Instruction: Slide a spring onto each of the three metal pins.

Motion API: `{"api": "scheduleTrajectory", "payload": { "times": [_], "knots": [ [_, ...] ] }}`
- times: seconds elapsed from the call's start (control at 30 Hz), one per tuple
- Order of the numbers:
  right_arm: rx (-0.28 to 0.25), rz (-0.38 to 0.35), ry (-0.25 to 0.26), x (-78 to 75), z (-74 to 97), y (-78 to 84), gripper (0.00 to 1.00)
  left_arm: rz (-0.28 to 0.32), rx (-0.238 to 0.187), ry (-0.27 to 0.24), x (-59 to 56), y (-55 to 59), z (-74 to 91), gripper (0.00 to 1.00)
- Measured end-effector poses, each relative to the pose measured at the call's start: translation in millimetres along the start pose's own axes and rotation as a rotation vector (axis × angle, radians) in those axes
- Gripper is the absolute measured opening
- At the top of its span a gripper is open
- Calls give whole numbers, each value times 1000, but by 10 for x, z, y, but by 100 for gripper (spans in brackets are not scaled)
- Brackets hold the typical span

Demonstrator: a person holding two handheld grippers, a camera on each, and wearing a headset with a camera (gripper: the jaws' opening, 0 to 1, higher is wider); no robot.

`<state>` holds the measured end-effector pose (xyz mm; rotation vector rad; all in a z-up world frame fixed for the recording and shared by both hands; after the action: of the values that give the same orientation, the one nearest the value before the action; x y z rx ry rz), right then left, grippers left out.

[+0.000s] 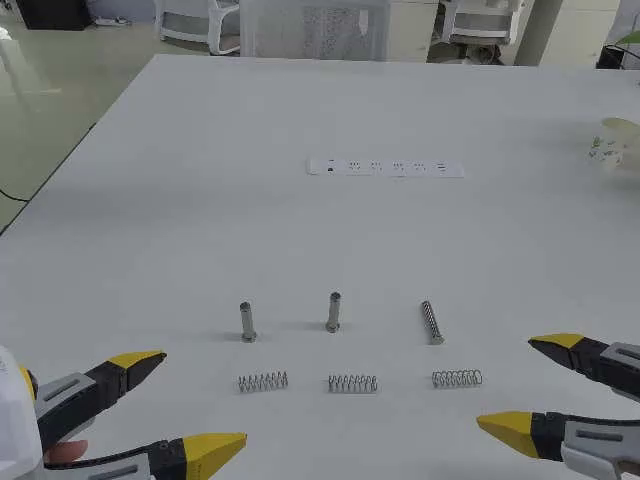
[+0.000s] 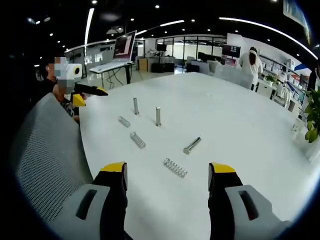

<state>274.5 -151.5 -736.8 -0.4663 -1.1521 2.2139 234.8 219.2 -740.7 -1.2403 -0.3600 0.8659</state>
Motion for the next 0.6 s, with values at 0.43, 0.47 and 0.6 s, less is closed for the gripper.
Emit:
{"api": "scheduleTrajectory", "payload": {
  "times": [0.43, 0.47, 0.6],
  "knots": [
    [6, 2, -3, 13, 7, 6, 63, -6, 2, 4, -21, -12, 13, 71],
    [7, 2, -2, 15, 8, 7, 63, -5, 1, 4, -21, -13, 15, 71],
    [6, 1, 0, 8, 9, 8, 63, -6, 0, 2, -17, -16, 20, 71]
  ]
}}
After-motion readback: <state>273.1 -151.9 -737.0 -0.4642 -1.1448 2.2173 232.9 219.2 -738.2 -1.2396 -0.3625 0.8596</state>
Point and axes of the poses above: the centre of the closed fingertips' face, and the gripper's own axes: z roughly backward along the fingers, x roughly to its left, y roughly out of its underside, the point moved 9 cm from there along z, roughly backward along the fingers
